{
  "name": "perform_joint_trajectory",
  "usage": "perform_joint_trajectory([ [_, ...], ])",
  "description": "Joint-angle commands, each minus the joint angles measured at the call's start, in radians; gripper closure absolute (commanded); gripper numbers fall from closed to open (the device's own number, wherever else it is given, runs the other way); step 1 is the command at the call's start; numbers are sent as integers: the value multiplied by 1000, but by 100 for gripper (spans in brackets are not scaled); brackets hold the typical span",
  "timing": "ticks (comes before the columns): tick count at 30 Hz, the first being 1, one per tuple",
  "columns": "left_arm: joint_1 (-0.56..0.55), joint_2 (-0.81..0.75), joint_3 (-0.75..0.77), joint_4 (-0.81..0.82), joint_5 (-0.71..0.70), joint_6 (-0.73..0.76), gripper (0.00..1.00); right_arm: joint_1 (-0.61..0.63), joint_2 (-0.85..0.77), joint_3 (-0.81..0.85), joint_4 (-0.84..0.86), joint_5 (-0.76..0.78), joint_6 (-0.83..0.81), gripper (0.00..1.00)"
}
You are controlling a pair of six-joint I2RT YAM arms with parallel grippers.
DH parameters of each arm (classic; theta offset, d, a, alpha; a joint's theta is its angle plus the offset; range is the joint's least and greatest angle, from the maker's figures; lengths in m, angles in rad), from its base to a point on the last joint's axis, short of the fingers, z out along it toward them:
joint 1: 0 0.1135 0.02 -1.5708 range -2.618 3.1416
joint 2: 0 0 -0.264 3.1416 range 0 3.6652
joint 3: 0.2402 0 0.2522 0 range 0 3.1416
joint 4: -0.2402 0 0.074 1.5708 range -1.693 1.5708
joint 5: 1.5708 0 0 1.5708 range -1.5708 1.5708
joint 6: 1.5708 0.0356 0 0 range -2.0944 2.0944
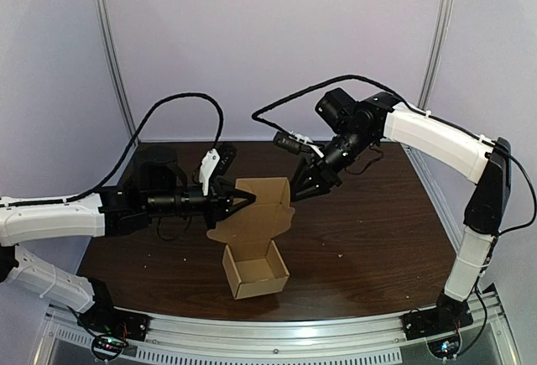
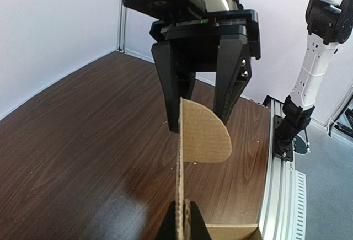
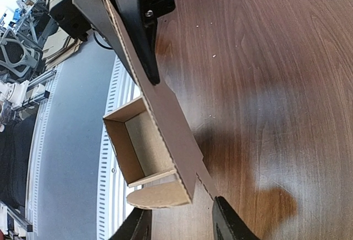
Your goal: Fold the paper box
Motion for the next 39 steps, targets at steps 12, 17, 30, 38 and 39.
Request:
perform_joint_trajectory([
  [12, 3, 61, 29, 112, 183, -43, 100, 48, 22, 57, -27, -137, -26, 61],
  [17, 4, 75, 28, 124, 197, -49, 100, 81, 29, 70, -88, -178, -90, 81],
  [30, 27, 61, -5, 154, 189, -75, 100, 92, 3, 26, -145, -117, -165, 88],
  [38, 30, 55, -14, 185, 195, -96, 100, 104, 9, 17, -177, -84, -204, 87],
  [39, 31, 54, -14, 188, 196, -98, 100, 106, 9, 15, -178, -82, -203, 87],
])
